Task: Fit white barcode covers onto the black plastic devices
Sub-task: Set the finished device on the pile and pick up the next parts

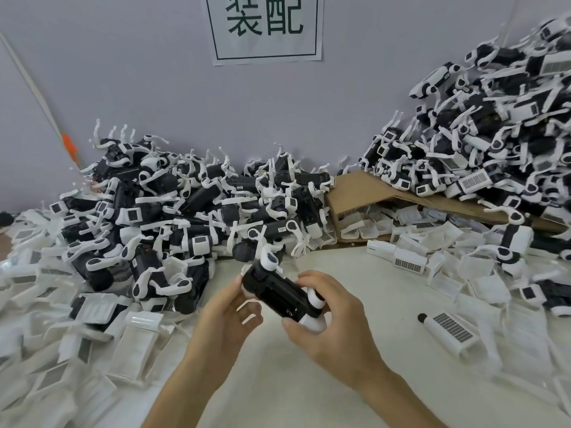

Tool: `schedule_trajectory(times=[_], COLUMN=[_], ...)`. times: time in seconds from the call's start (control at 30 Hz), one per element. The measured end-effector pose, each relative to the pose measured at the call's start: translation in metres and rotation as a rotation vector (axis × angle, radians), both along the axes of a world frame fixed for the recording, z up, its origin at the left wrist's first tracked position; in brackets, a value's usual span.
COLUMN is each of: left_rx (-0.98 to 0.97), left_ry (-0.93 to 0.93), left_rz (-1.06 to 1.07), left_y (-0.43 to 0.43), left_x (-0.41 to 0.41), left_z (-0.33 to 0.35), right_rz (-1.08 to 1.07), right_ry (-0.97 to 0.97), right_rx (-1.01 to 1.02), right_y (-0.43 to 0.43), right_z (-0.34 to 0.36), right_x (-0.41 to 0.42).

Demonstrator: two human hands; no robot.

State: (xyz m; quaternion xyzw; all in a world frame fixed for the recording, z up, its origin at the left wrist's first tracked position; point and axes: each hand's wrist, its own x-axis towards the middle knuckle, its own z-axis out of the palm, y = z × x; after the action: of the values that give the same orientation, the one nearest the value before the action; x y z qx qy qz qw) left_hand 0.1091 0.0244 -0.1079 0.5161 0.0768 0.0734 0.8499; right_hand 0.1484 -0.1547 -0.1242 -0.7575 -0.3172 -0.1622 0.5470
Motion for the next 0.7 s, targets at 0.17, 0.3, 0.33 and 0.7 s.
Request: schedule_trajectory(times=[0.17, 0.3, 0.33, 0.7], left_rx=[0.079, 0.057, 0.059, -0.177], left_ry=[-0.004, 0.061, 0.076, 0.045], left_rz=[0.071, -0.074, -0.104, -0.006], left_y=[0.001, 0.002, 0.001, 0.001], left_x=[0.001, -0.001, -0.002, 0.005], left_z=[-0.001, 0.0, 0.001, -0.008], right_rz=[-0.122, -0.037, -0.007, -0.115], right_ry=[-0.075, -0.187, -0.201, -0.202], right_rx=[0.018, -0.206, -0.228, 0.09], right_y=[-0.009, -0.012, -0.01, -0.004], right_z=[0.004, 0.005, 0.004, 0.007], right_x=[0.011, 0.01, 0.008, 0.005])
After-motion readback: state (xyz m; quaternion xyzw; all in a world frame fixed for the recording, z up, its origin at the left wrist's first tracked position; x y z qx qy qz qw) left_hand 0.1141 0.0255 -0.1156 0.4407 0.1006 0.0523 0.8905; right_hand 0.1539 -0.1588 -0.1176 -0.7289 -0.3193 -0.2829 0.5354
